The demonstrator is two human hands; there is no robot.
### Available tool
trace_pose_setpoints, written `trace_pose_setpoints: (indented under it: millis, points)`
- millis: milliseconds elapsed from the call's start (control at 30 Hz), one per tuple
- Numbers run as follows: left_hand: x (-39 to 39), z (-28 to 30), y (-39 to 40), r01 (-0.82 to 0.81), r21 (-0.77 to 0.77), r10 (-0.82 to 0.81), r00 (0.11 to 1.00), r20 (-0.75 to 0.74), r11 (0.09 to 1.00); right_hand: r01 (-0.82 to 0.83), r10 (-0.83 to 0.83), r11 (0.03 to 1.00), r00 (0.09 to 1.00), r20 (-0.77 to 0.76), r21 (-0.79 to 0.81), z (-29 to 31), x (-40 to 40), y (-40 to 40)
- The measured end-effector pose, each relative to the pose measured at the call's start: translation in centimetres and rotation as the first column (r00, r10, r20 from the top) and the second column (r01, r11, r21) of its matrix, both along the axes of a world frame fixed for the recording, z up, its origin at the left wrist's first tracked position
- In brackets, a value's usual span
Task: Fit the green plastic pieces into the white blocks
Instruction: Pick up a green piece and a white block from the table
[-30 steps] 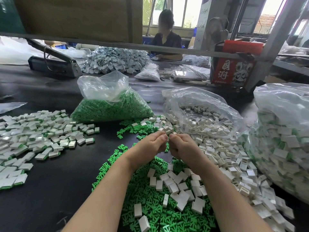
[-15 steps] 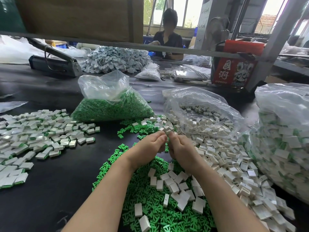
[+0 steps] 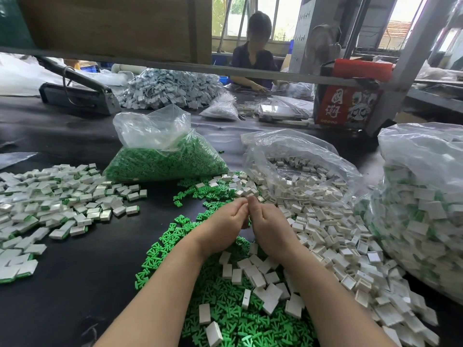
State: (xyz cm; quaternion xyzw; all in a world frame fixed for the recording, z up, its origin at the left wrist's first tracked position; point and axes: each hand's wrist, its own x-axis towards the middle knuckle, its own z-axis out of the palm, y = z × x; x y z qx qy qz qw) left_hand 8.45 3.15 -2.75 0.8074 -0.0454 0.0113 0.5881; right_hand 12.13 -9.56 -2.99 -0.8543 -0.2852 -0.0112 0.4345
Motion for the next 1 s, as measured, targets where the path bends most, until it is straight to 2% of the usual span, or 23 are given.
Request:
trace_pose_setpoints:
  millis: [167,333,433,533,567,633,700,733,800,900,1000]
  points:
    - [-0.1,-0.1,-0.3,0.016,0.029,-0.016,1.000,0.005,0.999,0.008,-0.007,0.999,0.999,0.039,-0.031,0.1,-0.2,0.0]
    - [-0.3,-0.2,-0.6,0.010,-0.008,-0.009,0.999,0.044,1.000,0.016,-0.014,0.999,0.998,0.059,-0.041,0.0,-0.4,0.0]
    - [-0.2,-0.1,-0.7,-0.002,0.040,-0.001,0.997,0.071,0.999,0.042,-0.034,0.995,0.994,0.099,-0.088,0.0,-0.7,0.0]
    - [-0.2,-0.1,-0.7,-0.015,0.035,0.011,0.994,0.110,0.999,0.042,-0.037,0.997,0.996,0.087,-0.065,-0.1,-0.7,0.1]
    - [-0.2,-0.1,-0.7,-0.012,0.003,0.011,0.993,0.122,1.000,0.026,-0.026,1.000,0.999,0.035,-0.011,-0.1,-0.7,0.2]
    - [-0.1,-0.2,-0.4,-0.017,-0.065,0.025,0.991,0.128,0.998,0.009,0.030,0.976,0.984,-0.174,0.219,0.0,-0.5,0.4]
    - [-0.1,-0.2,-0.2,-0.017,-0.168,0.041,0.989,0.141,0.986,0.040,0.157,0.882,0.915,-0.372,0.469,0.5,-0.3,0.5]
    - [0.0,-0.2,-0.2,-0.007,-0.224,0.042,0.988,0.152,0.974,0.066,0.210,0.839,0.876,-0.434,0.539,0.7,-0.1,0.4]
    - [0.0,-0.1,-0.1,0.008,-0.288,0.043,0.984,0.171,0.958,0.102,0.265,0.808,0.817,-0.512,0.580,1.0,0.1,0.0]
    - [-0.1,0.0,0.0,-0.013,-0.314,0.081,0.975,0.205,0.949,0.109,0.290,0.826,0.758,-0.584,0.552,1.1,0.4,-0.4]
    - [-0.2,0.2,0.0,-0.035,-0.376,0.121,0.971,0.206,0.926,0.025,0.362,0.843,0.712,-0.602,0.537,1.0,0.4,-0.4]
